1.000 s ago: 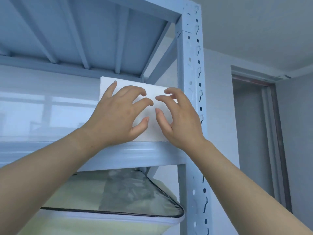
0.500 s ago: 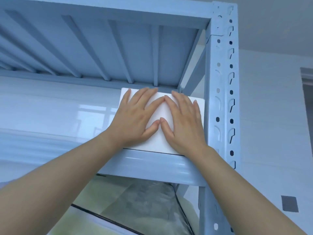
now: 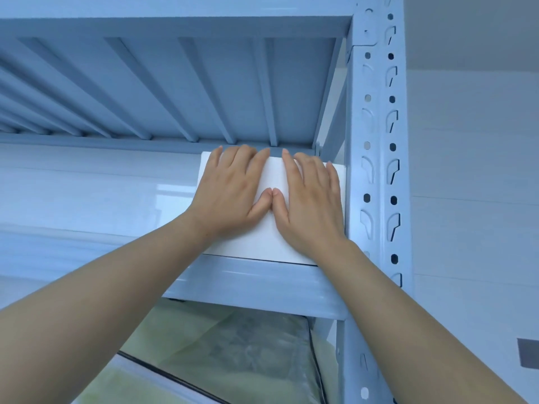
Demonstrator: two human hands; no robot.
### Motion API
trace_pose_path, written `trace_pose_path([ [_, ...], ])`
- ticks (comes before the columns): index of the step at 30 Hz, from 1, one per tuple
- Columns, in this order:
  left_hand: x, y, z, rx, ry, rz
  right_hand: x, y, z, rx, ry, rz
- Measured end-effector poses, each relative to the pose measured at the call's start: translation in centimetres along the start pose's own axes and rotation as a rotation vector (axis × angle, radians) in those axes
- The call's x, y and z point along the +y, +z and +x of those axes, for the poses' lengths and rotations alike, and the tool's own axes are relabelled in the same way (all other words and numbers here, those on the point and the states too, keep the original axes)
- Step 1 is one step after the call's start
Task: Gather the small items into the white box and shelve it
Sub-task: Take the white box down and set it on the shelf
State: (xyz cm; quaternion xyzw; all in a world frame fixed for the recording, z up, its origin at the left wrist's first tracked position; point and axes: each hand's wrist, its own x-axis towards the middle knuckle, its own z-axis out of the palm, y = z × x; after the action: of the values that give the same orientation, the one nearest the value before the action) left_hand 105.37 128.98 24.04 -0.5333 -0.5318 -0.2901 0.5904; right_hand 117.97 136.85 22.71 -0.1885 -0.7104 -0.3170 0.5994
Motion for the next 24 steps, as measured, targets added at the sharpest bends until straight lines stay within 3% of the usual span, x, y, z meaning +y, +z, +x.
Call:
trace_pose_path([
  [8,0.3,-1.7,0.7,0.003,-0.013,0.008,-0.4,-0.7,0.2,0.069,0.006,0.072],
  [15,0.4,-4.5,-0.1,0.163,0.0,0.056,-2.3,-3.5,0.7,0.239,-0.038,0.109],
  [24,-1.1,-10.8,-3.0,0.162,0.086,0.099,-7.2,-7.3,0.1,0.269,-0.017,0.104],
])
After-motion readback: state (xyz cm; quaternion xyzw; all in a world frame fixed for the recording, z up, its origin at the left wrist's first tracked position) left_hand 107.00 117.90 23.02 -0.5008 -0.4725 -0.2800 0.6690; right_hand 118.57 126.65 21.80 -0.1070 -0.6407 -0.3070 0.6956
